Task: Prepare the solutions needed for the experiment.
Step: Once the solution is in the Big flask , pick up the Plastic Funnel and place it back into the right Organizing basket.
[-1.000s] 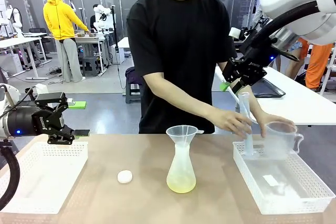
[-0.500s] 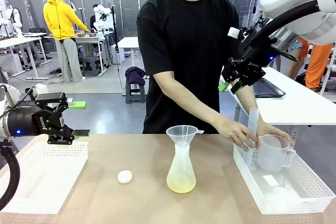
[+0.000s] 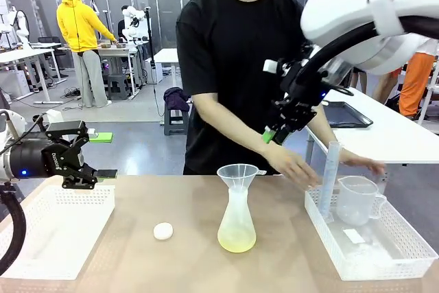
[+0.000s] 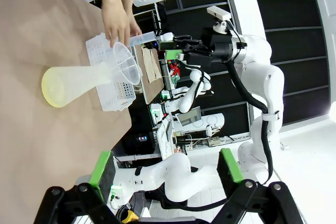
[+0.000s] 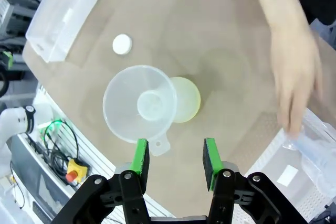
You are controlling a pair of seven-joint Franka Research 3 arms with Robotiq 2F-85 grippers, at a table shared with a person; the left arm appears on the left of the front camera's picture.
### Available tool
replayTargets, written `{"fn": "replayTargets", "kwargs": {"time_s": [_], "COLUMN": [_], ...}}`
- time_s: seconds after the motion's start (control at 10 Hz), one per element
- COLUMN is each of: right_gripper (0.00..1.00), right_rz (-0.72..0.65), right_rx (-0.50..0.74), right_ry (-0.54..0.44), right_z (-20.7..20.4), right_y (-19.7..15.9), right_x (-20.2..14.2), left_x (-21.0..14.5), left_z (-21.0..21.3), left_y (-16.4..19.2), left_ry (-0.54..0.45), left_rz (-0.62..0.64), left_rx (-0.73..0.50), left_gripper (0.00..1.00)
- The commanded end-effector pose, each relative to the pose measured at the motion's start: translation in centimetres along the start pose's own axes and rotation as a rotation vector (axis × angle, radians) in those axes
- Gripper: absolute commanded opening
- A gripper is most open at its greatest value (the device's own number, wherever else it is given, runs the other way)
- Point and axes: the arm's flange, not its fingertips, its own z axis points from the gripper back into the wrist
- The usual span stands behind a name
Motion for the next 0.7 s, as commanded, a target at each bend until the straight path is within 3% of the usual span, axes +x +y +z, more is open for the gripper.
{"fn": "replayTargets", "kwargs": {"time_s": [0.0, 0.3, 0.4, 0.6], "right_gripper": [0.53, 0.53, 0.73, 0.73], "right_rz": [0.05, 0.057, 0.069, 0.059], "right_rx": [0.002, -0.015, -0.004, -0.008], "right_ry": [0.073, 0.142, 0.156, 0.204], "right_z": [-0.6, -2.5, -3.1, -4.3], "right_y": [0.3, 1.0, 0.9, 0.6], "right_x": [1.4, 2.4, 2.8, 3.4], "left_x": [0.0, 0.0, 0.0, 0.0], "left_z": [-0.1, -0.1, -0.1, -0.1], "left_y": [-0.2, -0.2, -0.2, -0.2], "left_ry": [-0.002, -0.002, -0.002, -0.002], "left_rz": [0.015, 0.015, 0.015, 0.015], "left_rx": [-0.019, -0.019, -0.019, -0.019], "left_gripper": [1.0, 1.0, 1.0, 1.0]}}
